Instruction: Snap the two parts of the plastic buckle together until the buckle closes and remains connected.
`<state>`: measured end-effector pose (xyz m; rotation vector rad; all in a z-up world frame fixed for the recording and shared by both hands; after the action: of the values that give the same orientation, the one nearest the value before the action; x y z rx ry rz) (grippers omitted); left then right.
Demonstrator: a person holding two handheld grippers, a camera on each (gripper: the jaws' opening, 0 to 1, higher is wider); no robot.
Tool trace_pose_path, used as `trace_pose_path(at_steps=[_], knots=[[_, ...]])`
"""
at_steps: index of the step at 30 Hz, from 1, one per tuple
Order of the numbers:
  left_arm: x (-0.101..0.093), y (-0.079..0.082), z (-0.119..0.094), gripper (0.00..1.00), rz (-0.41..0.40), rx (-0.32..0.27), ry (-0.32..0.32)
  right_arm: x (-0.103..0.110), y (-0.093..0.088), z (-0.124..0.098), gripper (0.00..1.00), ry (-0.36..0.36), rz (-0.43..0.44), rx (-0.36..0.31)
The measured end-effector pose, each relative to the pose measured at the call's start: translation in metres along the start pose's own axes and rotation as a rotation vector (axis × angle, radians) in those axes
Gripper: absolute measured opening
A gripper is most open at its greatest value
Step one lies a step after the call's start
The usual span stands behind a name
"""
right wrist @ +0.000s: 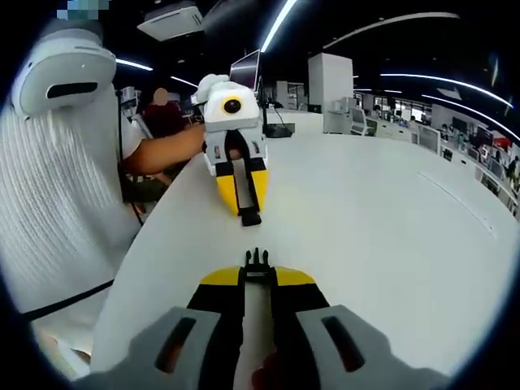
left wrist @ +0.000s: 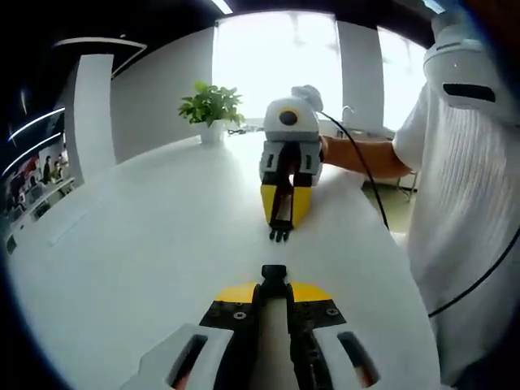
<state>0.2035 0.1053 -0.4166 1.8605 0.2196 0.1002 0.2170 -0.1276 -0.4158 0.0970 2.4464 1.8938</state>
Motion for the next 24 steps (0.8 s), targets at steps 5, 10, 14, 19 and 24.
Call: trace_pose_path(at_steps=[5, 10, 14, 19, 24], knots=[[-0.003, 0.000, 0.001, 0.12, 0.010, 0.002, -0.021, 0.004, 0.000, -0.001, 0.12, 0.021, -0.012, 0.002], [-0.006, 0.000, 0.001, 0.12, 0.017, 0.006, -0.046, 0.007, 0.000, 0.000, 0.12, 0.034, -0.020, -0.003], [-0.008, 0.000, 0.001, 0.12, 0.017, 0.005, -0.062, 0.010, 0.000, 0.000, 0.12, 0.048, -0.025, -0.002], [-0.009, 0.000, 0.002, 0.12, 0.016, 0.002, -0.076, 0.013, 0.001, 0.001, 0.12, 0.058, -0.029, -0.001], [-0.010, 0.000, 0.002, 0.12, 0.018, 0.001, -0.079, 0.014, 0.001, 0.001, 0.12, 0.056, -0.029, -0.004]])
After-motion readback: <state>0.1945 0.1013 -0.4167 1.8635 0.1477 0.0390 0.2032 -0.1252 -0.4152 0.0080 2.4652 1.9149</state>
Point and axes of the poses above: the point that each gripper's makers call its tool centre point, and the gripper's own axes: z roughly forward along the fingers, x roughly to its left, y roughly out of its top, the point moved 9 cm from there along -z, roughly backward along the fingers, and after that the axes turned 14 degrees about -x, right-handed, at the moved point
